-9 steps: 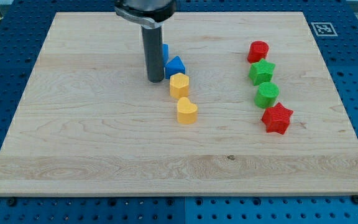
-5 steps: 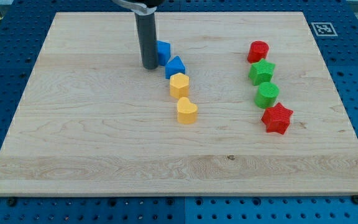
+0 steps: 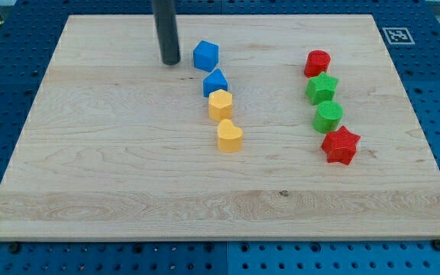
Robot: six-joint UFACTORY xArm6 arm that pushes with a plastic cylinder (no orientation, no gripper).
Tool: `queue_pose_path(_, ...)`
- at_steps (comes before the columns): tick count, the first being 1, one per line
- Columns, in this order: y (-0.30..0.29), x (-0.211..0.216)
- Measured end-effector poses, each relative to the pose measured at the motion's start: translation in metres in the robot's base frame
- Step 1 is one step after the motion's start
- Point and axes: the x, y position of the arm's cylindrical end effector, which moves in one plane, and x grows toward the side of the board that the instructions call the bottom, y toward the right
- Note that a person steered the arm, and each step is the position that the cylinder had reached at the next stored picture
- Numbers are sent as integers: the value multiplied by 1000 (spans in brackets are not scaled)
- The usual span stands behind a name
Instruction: Move the blue cube above the blue triangle
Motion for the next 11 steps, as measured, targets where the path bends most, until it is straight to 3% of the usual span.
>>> queue_pose_path(3, 5, -40)
queue_pose_path(7, 34, 2)
queue_pose_path(11, 69, 17)
